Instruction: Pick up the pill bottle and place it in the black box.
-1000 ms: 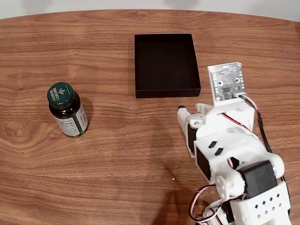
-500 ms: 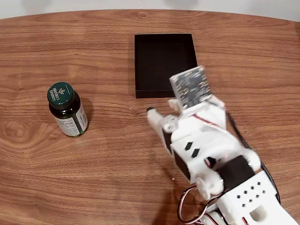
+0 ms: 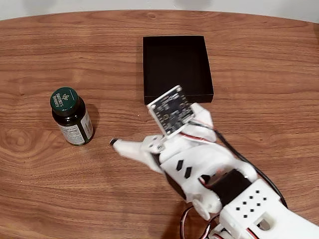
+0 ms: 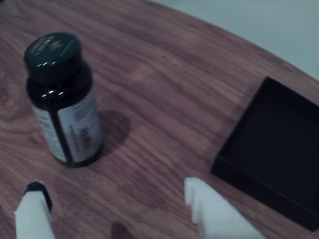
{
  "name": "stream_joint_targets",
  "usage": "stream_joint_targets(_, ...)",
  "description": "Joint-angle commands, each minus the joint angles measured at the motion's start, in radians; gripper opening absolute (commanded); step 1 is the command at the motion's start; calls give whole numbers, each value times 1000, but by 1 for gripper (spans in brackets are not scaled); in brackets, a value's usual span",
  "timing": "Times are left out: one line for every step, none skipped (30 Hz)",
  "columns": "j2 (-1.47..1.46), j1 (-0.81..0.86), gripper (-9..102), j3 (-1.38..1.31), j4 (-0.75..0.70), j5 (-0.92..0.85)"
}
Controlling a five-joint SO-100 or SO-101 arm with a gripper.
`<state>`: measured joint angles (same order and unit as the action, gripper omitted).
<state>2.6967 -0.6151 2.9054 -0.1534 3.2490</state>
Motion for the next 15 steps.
stream_joint_targets(-94,-54,35,-17,161,-11)
stream_joint_targets(-121,-61,35,-17,189,-11)
stream_joint_targets(-150,-69,36,-15,222,-11)
stream_joint_targets(-186,-75,36,-15,262,-9)
stream_joint_targets(-215,-81,36,-15,296,-8)
stream_joint_targets(-244,-86,37,-17,325,-9)
stream_joint_targets(-268,-91,37,-18,354,-12)
stream_joint_targets(-291,-95,37,-21,376,-15)
stream_joint_targets(-313,-98,37,-26,396,-20)
stream_joint_targets(-331,-101,37,-32,414,-28)
stream_joint_targets(-350,-104,37,-38,430,-37)
stream_joint_targets(-367,-107,36,-46,442,-44)
stream_joint_targets(-383,-112,36,-52,456,-52)
stream_joint_targets(-399,-117,36,-60,469,-60)
stream_joint_targets(-417,-120,36,-69,480,-66)
